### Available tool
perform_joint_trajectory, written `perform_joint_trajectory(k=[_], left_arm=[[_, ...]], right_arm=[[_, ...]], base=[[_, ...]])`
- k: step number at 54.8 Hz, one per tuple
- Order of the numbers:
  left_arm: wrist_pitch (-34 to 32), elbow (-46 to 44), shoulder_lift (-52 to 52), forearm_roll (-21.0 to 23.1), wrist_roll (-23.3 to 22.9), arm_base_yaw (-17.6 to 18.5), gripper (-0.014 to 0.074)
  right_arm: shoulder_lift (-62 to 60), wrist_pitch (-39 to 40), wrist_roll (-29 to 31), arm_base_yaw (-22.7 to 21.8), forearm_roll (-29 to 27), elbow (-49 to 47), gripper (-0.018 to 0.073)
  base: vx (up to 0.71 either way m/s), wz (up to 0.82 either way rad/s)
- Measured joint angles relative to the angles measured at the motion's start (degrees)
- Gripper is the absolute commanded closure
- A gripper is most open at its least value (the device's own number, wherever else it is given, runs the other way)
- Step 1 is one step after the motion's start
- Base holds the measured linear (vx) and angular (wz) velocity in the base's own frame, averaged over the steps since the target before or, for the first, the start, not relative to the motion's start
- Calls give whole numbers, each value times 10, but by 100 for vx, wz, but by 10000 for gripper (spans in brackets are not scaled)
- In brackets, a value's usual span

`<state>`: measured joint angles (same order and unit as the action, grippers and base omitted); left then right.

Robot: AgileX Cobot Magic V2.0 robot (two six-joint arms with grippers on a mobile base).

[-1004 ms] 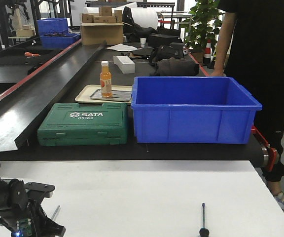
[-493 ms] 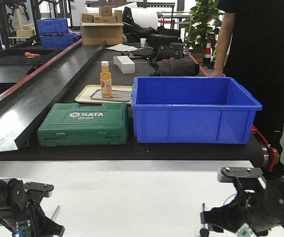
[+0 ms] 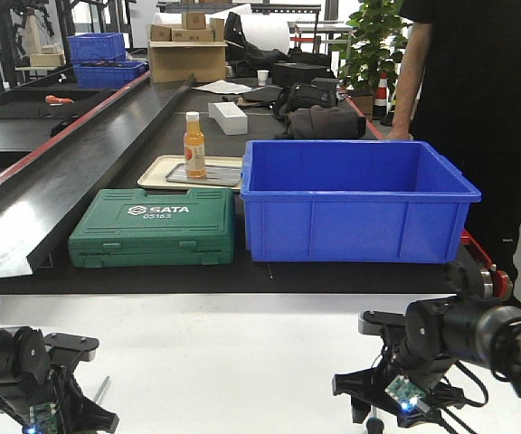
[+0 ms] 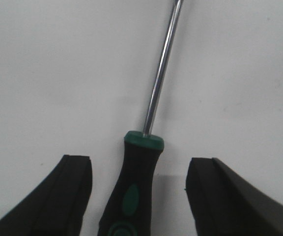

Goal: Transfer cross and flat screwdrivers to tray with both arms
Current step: 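Lift both held screwdrivers upright off the table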

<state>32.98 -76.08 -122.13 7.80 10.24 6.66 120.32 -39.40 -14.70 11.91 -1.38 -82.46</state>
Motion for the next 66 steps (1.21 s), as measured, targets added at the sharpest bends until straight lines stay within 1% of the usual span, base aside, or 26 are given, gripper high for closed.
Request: perform_joint_trajectory(k=[3, 11, 22, 27, 43, 53, 58, 66], left_arm=[[0, 0, 0, 0, 0, 0, 602], [0, 0, 0, 0, 0, 0, 602], [-1, 0, 0, 0, 0, 0, 602], [-1, 0, 0, 0, 0, 0, 602], [-2, 0, 0, 0, 0, 0, 602], [-2, 0, 0, 0, 0, 0, 602], [-2, 0, 0, 0, 0, 0, 602], [-3, 0, 0, 0, 0, 0, 602]], right_arm=[[17, -11, -12, 0, 14, -15, 94], [53, -38, -29, 0, 24, -41, 94], [67, -32, -32, 0, 27, -51, 99], [68, -33, -32, 0, 26, -54, 117], [70, -47, -33, 0, 2, -57, 256], [70, -60, -34, 0, -20, -58, 314], [70, -66, -34, 0, -28, -60, 369], [70, -65, -19, 0, -29, -60, 489]], base=[[0, 0], [0, 0], [0, 0], [0, 0], [0, 0], [0, 0], [0, 0], [0, 0]])
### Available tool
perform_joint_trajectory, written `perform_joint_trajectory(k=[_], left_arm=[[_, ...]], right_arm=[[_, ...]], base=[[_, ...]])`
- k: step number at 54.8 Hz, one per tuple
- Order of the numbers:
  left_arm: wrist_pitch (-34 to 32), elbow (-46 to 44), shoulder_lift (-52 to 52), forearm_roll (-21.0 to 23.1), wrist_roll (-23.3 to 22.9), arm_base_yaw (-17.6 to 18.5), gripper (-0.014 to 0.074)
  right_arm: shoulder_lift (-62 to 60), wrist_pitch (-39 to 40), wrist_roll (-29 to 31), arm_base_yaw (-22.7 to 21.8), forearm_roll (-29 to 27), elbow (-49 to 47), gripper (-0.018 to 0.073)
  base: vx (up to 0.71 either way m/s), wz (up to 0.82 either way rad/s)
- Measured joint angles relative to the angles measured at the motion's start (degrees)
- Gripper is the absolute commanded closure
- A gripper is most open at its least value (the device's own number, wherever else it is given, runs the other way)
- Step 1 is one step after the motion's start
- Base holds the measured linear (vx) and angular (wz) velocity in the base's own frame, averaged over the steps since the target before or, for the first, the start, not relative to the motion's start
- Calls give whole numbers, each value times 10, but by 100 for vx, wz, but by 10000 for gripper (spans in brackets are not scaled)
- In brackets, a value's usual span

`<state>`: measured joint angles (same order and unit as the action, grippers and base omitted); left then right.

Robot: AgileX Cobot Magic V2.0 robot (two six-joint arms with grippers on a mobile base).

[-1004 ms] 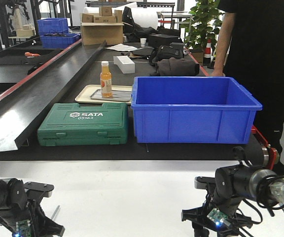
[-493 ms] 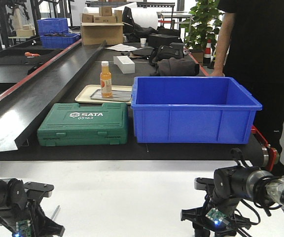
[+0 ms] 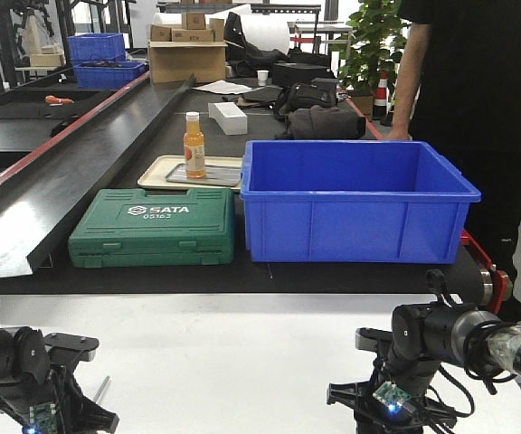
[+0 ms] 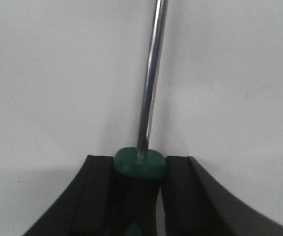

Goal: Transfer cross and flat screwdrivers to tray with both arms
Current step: 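Lift both held screwdrivers upright off the table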

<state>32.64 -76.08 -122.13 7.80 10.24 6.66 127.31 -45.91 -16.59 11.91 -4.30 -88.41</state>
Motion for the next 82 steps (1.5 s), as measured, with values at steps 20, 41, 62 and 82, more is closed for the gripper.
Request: perform_joint_trajectory(k=[20, 41, 62, 82], left_arm=[[-65, 7, 3, 30, 1, 0, 599], [-93, 11, 141, 35, 25, 1, 597], [-137, 96, 360, 38, 26, 1, 596], [-161, 182, 488, 40, 26, 90, 596]], right_arm=[[-13, 49, 114, 0, -14, 6, 570], [-137, 82, 160, 0, -14, 7, 567], [-362, 215, 189, 10, -14, 177, 567], [-556, 286, 210, 66, -21, 335, 567]], base=[[0, 0], [0, 0], [0, 0], [0, 0]])
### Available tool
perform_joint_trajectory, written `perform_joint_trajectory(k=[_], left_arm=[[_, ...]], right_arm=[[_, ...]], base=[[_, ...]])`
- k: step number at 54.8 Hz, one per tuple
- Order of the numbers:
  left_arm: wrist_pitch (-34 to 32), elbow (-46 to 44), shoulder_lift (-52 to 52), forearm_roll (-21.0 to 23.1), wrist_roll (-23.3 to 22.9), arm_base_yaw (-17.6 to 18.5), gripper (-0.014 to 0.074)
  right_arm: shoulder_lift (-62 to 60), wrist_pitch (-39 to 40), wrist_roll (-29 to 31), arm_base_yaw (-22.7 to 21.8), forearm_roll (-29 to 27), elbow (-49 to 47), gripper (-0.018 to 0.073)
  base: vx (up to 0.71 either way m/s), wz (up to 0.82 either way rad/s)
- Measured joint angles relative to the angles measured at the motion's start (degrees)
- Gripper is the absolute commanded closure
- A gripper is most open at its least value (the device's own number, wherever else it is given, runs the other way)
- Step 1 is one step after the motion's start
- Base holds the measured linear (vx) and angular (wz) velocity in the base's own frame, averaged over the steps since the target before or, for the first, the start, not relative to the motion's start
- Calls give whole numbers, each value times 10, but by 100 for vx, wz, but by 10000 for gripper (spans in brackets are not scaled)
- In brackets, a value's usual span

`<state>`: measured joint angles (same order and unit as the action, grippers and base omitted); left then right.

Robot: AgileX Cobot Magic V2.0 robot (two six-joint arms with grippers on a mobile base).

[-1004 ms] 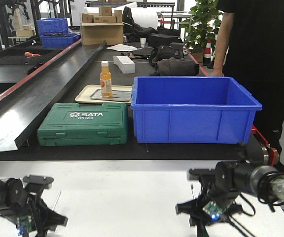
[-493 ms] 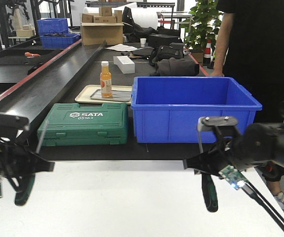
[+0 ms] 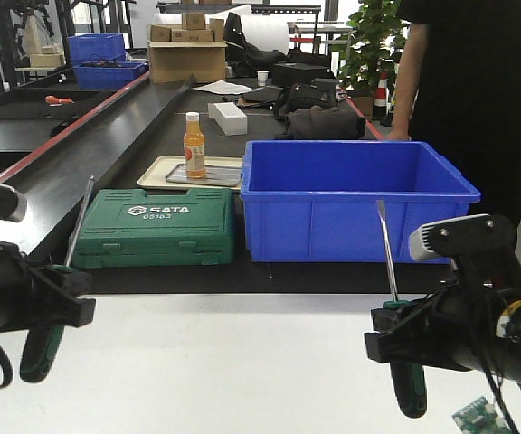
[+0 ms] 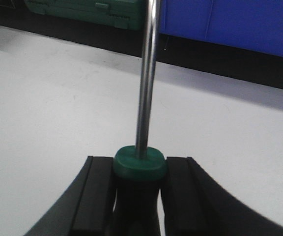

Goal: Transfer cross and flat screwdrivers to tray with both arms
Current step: 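Lift both held screwdrivers upright off the table, then hold both screwdrivers upright while the base starts turning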

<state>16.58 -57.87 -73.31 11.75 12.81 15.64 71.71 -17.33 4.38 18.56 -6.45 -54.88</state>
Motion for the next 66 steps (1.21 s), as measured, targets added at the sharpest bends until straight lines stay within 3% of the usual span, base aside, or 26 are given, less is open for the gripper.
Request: perform_joint_trajectory(k=[11, 30, 66], left_arm=[[-51, 74, 31, 0, 0, 19, 596], [-128, 78, 37, 0, -1, 19, 596], [-130, 78, 37, 0, -1, 19, 596]], right_arm=[[-50, 1, 0, 0, -1, 2, 567], [-57, -29, 1, 0, -1, 2, 567], [-57, -51, 1, 0, -1, 3, 567]], base=[[0, 0], [0, 0], [0, 0]])
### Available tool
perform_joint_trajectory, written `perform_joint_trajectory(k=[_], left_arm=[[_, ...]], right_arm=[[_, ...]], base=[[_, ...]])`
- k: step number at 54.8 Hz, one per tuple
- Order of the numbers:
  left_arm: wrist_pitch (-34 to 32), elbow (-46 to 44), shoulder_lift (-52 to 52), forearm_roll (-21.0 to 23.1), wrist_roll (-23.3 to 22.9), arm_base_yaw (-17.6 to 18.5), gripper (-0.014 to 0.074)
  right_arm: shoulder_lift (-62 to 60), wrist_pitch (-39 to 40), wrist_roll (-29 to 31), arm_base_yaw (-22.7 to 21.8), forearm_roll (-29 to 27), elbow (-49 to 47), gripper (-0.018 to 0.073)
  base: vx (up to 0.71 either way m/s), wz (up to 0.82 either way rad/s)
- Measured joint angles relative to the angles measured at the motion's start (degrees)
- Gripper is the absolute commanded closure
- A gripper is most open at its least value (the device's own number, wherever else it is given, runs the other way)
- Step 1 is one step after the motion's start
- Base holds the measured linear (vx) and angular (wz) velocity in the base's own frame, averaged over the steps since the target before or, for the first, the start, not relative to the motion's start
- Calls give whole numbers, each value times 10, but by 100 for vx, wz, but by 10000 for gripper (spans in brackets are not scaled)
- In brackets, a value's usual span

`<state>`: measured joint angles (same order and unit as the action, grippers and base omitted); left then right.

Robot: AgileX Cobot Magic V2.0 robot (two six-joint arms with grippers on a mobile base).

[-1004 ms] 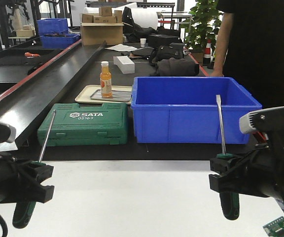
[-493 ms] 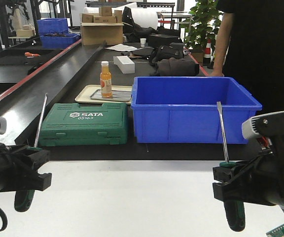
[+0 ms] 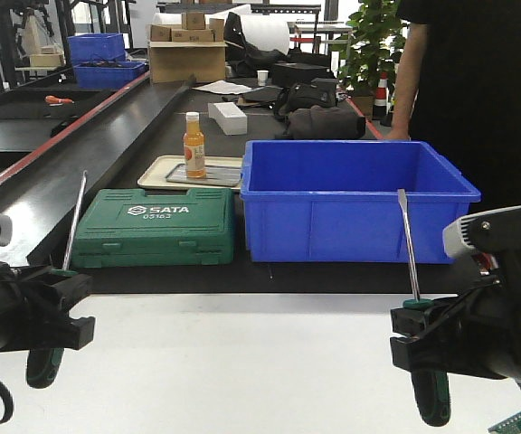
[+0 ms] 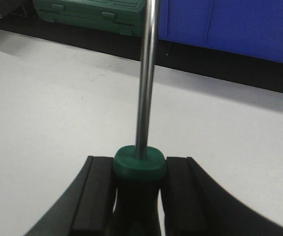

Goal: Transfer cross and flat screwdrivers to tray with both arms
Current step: 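Hold both screwdrivers upright while the base starts turning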

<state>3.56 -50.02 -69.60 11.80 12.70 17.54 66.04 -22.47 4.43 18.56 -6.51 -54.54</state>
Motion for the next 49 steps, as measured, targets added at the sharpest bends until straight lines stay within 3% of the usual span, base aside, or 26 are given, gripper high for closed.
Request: perform_joint_trajectory(k=[49], left_arm=[[0, 0, 0, 0, 0, 0, 596]], right_arm=[[0, 0, 0, 0, 0, 0, 567]], base=[[-9, 2]])
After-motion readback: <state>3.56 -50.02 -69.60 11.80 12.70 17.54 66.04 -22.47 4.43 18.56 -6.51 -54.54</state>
